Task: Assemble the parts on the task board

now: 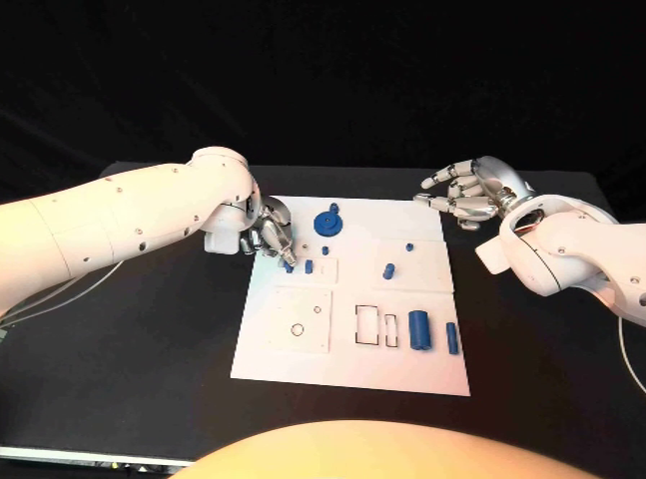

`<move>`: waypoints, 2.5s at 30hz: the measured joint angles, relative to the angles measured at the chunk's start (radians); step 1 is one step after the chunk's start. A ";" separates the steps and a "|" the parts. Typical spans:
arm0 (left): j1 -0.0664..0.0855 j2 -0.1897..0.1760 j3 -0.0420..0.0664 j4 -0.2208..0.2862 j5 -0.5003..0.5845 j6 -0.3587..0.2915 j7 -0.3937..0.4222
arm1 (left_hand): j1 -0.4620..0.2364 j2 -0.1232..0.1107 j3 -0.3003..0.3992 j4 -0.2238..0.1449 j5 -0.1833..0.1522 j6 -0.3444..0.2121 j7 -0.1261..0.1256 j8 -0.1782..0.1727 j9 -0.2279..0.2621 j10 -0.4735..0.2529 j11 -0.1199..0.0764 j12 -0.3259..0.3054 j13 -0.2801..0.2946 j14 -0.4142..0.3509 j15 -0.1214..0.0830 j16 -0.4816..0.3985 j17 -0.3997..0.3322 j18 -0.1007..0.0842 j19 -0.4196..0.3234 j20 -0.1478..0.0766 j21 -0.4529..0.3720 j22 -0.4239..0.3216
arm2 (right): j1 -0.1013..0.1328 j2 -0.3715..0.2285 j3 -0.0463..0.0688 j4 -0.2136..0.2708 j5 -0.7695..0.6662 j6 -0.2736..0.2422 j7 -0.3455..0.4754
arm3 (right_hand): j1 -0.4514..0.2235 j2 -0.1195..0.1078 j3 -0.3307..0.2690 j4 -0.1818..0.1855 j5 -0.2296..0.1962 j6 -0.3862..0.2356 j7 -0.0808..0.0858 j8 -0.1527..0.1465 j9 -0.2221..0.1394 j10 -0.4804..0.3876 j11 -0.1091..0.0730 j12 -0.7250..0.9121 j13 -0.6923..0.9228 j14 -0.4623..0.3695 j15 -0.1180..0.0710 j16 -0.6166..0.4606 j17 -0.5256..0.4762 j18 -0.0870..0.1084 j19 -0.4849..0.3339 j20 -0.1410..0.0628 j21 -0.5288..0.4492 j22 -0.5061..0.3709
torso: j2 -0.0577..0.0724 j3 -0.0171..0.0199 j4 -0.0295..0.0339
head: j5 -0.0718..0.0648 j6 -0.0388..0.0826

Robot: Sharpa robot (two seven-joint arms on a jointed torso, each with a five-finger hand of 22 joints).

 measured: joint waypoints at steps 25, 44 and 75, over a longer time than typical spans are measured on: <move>-0.004 -0.020 -0.001 0.024 -0.036 -0.015 -0.002 | 0.000 0.000 0.000 0.000 0.000 0.000 0.000 -0.007 -0.003 0.000 0.001 0.000 -0.005 0.000 0.000 0.000 0.000 0.000 0.000 0.000 0.000 -0.003 | -0.001 -0.003 0.000 0.001 0.000 0.000 0.000 | -0.007 -0.007 0.010 0.001 0.004 0.000 0.000 0.000 -0.003 0.000 0.000 0.000 -0.001 0.000 0.000 0.000 0.000 0.000 0.000 0.000 -0.008 0.000 | 0.000 -0.0001 -0.0008 | 0.002 0.001; -0.005 -0.022 -0.001 0.030 -0.041 -0.021 -0.004 | -0.007 0.007 -0.002 -0.003 0.001 0.003 0.004 -0.008 0.004 0.006 -0.002 0.004 0.012 0.000 0.000 0.000 0.000 0.000 0.000 0.000 0.000 0.000 | -0.002 -0.002 0.000 0.001 0.000 0.000 0.000 | -0.007 -0.007 0.010 0.001 0.004 0.000 0.000 0.000 -0.002 0.000 0.000 0.000 -0.001 0.000 0.000 0.000 0.001 0.000 0.000 0.000 -0.008 0.000 | 0.001 0.0004 -0.0018 | 0.002 0.003; -0.005 -0.019 -0.001 0.028 -0.029 -0.040 -0.007 | -0.041 0.028 -0.006 -0.082 -0.025 0.007 -0.008 -0.003 0.036 0.062 -0.009 0.039 0.067 0.002 0.002 0.014 0.000 0.000 0.011 0.004 -0.005 0.002 | -0.002 -0.003 0.000 0.001 0.000 0.000 0.000 | -0.007 -0.007 0.010 0.001 0.004 0.000 0.000 0.000 -0.003 -0.003 -0.003 0.000 -0.005 0.000 0.000 0.000 0.000 0.000 0.000 0.000 -0.008 -0.002 | 0.000 0.0001 -0.0012 | -0.003 0.003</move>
